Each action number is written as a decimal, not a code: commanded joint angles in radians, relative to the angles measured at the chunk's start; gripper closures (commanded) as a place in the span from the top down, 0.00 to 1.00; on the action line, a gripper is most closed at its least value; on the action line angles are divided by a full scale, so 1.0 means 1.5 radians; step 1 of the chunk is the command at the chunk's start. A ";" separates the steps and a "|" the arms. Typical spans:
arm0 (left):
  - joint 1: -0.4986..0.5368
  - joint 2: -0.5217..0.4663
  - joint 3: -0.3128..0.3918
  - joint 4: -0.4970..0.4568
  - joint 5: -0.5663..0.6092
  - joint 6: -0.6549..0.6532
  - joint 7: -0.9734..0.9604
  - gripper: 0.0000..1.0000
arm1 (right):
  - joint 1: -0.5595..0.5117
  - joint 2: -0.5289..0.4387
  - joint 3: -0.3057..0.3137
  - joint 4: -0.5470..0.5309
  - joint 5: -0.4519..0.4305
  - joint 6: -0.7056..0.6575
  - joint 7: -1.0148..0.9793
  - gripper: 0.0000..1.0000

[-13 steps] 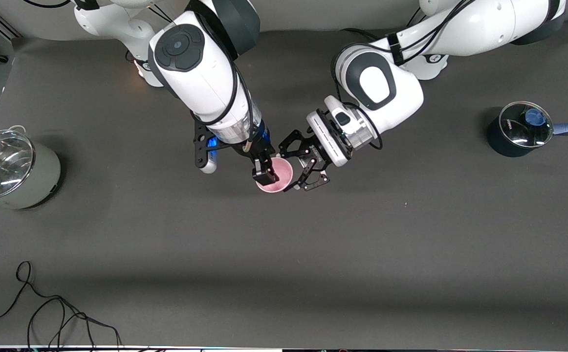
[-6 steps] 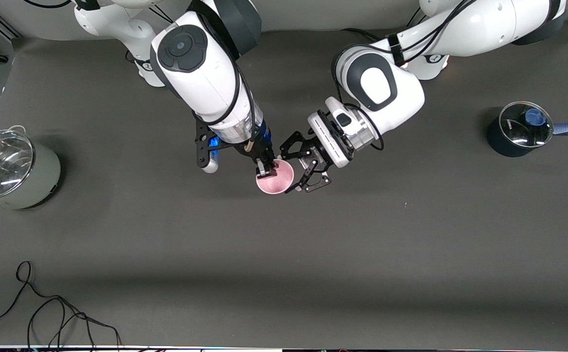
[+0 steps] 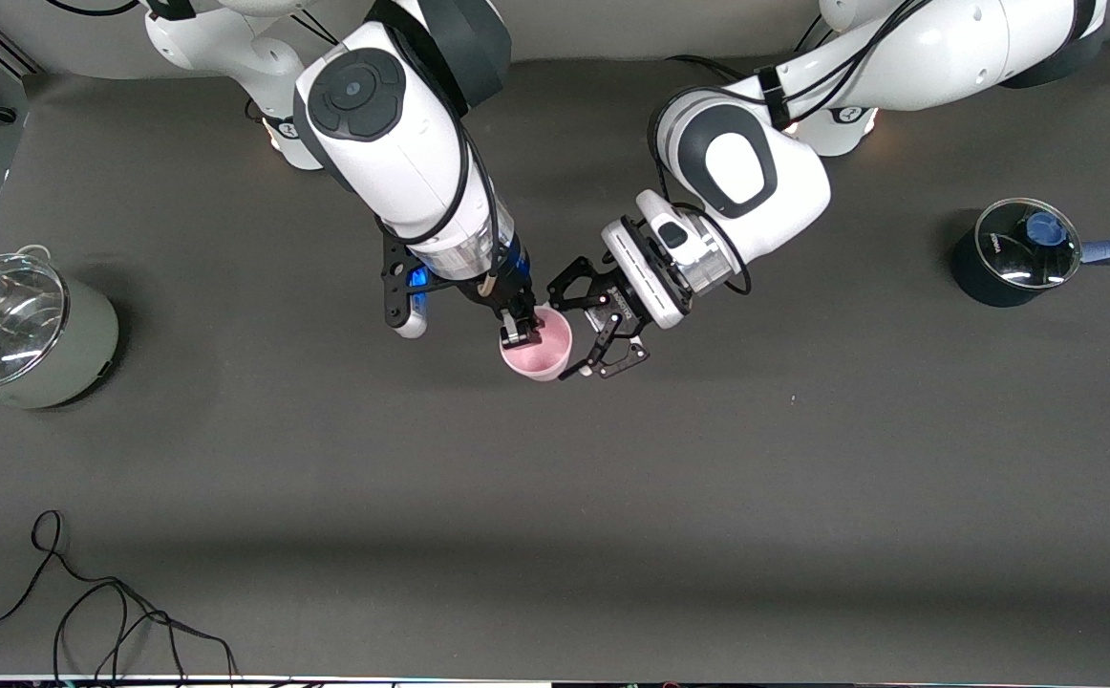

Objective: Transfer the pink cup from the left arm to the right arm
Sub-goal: 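Lower the right gripper onto the cup rim beside the left gripper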

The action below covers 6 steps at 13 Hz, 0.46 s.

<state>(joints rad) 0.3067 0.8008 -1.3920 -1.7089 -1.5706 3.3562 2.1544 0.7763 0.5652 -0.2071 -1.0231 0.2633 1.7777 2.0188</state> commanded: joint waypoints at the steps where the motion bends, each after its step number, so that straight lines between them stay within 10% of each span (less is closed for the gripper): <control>1: -0.002 -0.014 0.000 0.000 -0.019 0.010 0.004 0.91 | 0.002 0.005 -0.008 0.013 0.000 0.000 0.003 0.00; 6: 0.014 -0.011 0.001 -0.004 -0.024 0.009 -0.002 0.99 | 0.001 0.005 -0.007 0.014 0.000 -0.001 0.002 0.00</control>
<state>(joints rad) 0.3096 0.8007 -1.3908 -1.7090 -1.5794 3.3581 2.1493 0.7752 0.5652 -0.2130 -1.0218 0.2633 1.7780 2.0188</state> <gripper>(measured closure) 0.009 0.912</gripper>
